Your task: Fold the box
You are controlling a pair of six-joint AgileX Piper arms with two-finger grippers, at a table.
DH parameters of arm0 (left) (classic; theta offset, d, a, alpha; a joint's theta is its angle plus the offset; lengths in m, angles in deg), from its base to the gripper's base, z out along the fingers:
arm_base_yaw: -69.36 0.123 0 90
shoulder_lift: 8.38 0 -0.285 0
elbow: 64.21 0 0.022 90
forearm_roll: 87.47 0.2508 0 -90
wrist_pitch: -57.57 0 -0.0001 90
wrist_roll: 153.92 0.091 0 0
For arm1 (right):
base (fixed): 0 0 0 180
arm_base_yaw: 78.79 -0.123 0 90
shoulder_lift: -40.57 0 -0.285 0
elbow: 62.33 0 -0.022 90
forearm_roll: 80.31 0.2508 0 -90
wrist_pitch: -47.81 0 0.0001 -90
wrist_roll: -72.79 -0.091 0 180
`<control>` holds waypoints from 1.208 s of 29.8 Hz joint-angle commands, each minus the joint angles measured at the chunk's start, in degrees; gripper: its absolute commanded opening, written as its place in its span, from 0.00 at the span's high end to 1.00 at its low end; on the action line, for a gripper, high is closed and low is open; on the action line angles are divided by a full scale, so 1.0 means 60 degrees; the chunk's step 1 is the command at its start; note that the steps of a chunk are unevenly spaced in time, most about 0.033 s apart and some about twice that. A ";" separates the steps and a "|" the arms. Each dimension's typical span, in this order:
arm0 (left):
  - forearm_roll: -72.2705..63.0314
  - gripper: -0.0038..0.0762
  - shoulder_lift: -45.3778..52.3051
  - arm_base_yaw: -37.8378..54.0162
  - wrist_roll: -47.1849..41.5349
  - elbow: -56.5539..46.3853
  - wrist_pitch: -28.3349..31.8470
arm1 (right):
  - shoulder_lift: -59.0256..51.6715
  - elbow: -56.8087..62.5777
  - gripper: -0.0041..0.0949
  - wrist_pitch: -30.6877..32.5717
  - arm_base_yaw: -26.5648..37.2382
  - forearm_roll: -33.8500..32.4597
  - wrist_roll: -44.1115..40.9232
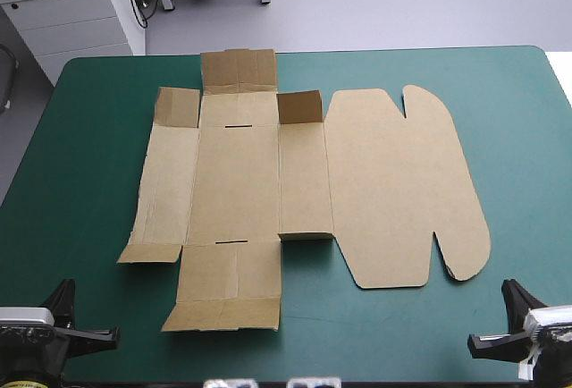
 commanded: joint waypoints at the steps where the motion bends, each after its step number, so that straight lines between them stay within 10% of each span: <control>1: -0.0039 0.96 0.0070 -0.0006 -0.0012 0.0311 0.0697 | 0.0088 -0.0210 0.97 -0.0778 0.0076 -0.0035 -0.0005; 20: -0.0231 0.96 -0.0361 -0.0006 -0.0068 0.0349 0.0609 | 0.0088 -0.0210 0.97 -0.0778 0.0076 -0.0035 -0.0005; 36: -0.0599 0.96 -0.6674 -0.0006 -0.0014 0.3052 0.0012 | 0.0088 -0.0210 0.97 -0.0778 0.0076 -0.0035 -0.0005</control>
